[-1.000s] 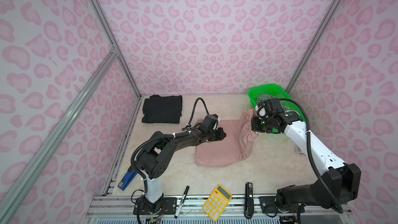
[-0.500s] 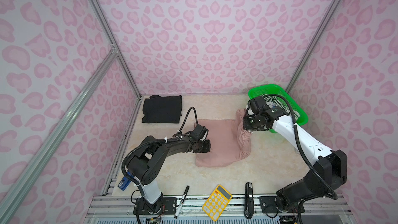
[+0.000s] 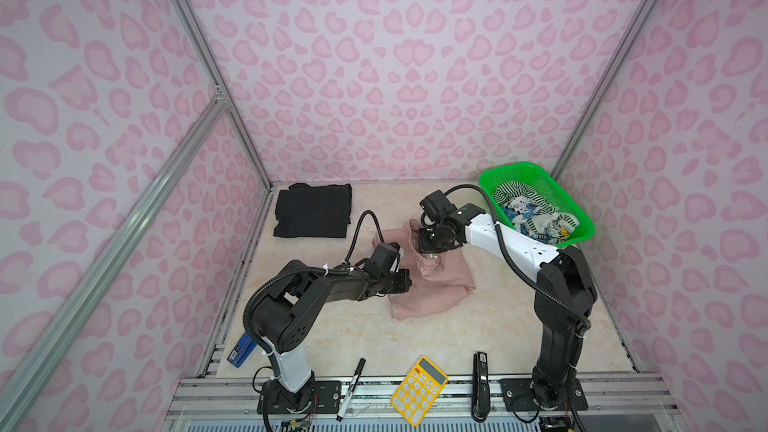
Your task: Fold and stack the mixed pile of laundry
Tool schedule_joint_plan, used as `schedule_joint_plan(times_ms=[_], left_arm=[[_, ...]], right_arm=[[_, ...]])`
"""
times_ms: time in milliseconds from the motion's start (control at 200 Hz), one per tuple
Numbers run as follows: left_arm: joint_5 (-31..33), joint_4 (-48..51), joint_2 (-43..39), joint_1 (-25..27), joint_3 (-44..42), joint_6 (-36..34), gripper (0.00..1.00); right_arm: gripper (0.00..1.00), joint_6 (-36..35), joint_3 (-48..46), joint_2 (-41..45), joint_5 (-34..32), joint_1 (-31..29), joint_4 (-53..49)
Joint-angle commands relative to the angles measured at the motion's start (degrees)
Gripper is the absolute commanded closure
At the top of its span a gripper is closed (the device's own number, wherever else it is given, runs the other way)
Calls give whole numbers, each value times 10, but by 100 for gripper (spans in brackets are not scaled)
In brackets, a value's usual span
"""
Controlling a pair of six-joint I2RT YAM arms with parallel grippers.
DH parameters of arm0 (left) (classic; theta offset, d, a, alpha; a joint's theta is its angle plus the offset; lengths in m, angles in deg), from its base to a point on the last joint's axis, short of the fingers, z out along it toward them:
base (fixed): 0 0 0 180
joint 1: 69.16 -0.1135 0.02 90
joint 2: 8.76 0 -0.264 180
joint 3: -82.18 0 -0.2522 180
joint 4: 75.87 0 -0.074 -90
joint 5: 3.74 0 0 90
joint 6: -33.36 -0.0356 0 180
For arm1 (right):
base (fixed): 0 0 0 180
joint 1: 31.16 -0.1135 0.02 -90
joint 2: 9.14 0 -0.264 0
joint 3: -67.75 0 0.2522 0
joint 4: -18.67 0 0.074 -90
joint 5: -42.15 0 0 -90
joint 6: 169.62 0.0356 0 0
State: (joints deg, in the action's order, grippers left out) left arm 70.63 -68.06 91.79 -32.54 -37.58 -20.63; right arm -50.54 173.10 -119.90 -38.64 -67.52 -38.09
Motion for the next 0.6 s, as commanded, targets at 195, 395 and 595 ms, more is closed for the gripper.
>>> schedule_joint_plan(times_ms=[195, 395, 595], left_arm=[[40, 166, -130, -45, 1, 8, 89], [46, 164, -127, -66, 0, 0, 90], [14, 112, -66, -112, 14, -9, 91]], right_arm=[[100, 3, -21, -34, -14, -7, 20], [95, -22, -1, -45, -19, -29, 4], [67, -51, 32, -59, -3, -54, -28]])
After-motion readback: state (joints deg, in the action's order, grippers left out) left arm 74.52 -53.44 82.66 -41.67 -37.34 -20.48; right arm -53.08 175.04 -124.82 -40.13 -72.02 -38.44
